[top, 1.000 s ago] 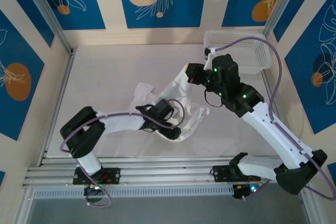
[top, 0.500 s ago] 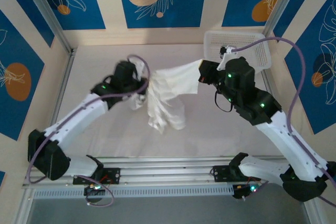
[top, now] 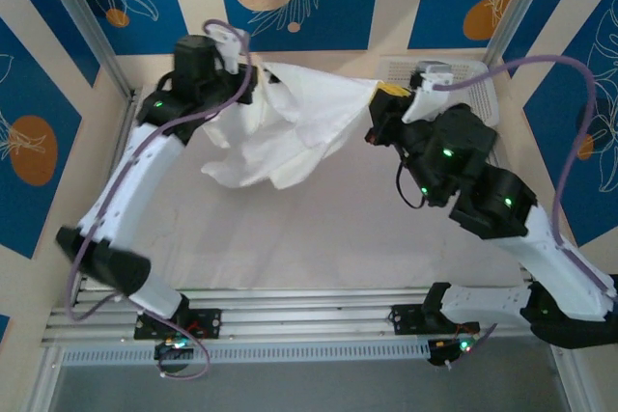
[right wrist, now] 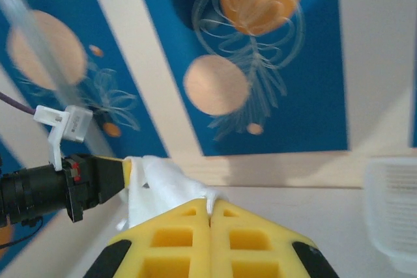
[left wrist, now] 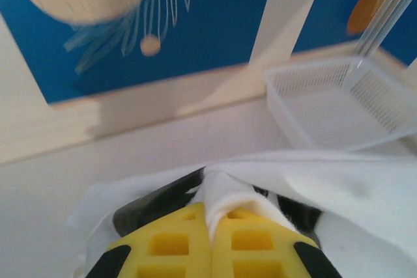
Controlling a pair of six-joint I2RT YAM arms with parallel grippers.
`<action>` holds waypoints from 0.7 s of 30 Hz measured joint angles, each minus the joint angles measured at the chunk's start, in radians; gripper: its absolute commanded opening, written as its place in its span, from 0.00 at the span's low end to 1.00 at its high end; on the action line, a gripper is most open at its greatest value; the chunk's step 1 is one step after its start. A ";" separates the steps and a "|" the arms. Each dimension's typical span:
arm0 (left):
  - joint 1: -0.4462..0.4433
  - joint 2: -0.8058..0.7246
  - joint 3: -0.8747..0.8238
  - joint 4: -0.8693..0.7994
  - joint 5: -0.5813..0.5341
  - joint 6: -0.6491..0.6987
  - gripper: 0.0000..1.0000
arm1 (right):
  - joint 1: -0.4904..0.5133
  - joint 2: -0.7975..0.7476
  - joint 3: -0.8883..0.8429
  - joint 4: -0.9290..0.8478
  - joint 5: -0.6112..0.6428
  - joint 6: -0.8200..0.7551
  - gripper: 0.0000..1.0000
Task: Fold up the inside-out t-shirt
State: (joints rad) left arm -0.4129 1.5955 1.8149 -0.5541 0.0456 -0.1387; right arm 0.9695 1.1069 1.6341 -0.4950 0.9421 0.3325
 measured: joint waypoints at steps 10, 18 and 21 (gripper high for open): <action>0.015 0.163 -0.251 0.013 0.024 -0.052 0.47 | -0.404 0.167 -0.089 -0.335 -0.175 0.286 0.00; 0.067 -0.010 -0.631 0.067 -0.002 -0.126 0.47 | -0.548 0.005 -0.536 -0.303 -0.433 0.431 0.00; 0.105 0.054 -0.658 0.074 -0.001 -0.142 0.47 | -0.551 -0.042 -0.602 -0.248 -0.546 0.436 0.00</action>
State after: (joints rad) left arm -0.3080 1.6497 1.1568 -0.4801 0.0444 -0.2810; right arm 0.4183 1.0649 1.0317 -0.7433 0.3962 0.7689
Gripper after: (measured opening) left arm 0.470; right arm 0.055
